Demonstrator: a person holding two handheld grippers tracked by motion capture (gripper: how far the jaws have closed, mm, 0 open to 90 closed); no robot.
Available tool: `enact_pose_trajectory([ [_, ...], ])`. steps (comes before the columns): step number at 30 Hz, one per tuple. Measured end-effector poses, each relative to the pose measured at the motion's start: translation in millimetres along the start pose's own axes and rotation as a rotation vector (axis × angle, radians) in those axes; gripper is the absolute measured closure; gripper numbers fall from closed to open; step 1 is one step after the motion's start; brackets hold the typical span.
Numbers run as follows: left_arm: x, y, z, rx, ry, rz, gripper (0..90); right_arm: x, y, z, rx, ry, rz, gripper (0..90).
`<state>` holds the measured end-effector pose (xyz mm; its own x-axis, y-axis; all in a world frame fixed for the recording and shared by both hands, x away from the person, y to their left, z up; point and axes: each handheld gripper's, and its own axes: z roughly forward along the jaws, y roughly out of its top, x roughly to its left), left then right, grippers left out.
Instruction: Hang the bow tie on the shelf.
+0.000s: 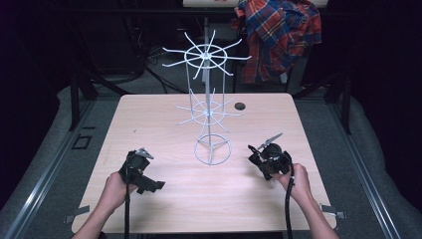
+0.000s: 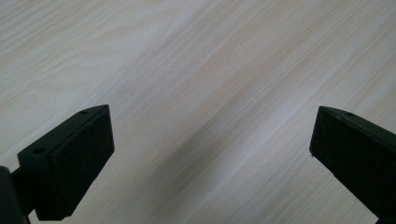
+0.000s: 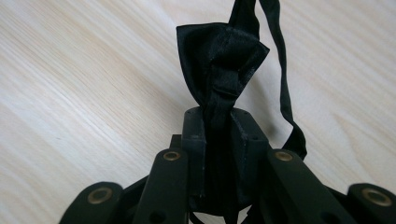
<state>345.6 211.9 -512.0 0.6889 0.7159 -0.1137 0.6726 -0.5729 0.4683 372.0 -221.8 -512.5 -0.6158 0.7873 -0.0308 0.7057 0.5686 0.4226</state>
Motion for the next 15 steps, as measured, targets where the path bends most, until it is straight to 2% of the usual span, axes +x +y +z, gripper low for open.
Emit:
enact_pose_trajectory([
  [2,0.0,0.0,0.0,0.0,0.0,0.0,0.0,-1.4,2.2,-10.5,-0.031,-0.001,0.004,77.0],
  [3,0.0,0.0,0.0,0.0,0.0,0.0,0.0,-1.4,2.2,-10.5,-0.031,-0.001,0.004,77.0],
  [4,0.0,0.0,-0.1,0.0,0.0,0.0,0.0,-0.8,2.4,-11.5,-0.053,0.015,0.019,77.0],
  [7,-0.1,0.0,-0.1,0.001,0.001,0.0,0.0,-1.9,3.8,-20.3,-0.076,0.013,0.022,77.0],
  [8,-0.1,0.0,-0.1,0.0,0.001,0.0,0.0,-0.5,4.0,-21.3,-0.103,0.025,0.035,77.0],
  [10,-0.3,0.0,-0.2,0.0,0.001,0.0,0.0,-0.5,4.7,-23.9,-0.109,0.033,0.036,77.0],
  [12,-0.3,0.0,-0.2,0.0,0.001,0.0,0.0,-0.8,5.8,-28.0,-0.106,0.015,0.028,77.0],
  [13,-0.1,0.0,-0.1,0.002,0.001,0.0,0.0,0.2,5.8,-27.4,-0.126,0.03,0.042,77.0],
  [15,-0.1,0.0,-0.1,0.001,0.001,0.0,0.0,0.1,6.7,-30.8,-0.132,0.02,0.039,77.0],
])
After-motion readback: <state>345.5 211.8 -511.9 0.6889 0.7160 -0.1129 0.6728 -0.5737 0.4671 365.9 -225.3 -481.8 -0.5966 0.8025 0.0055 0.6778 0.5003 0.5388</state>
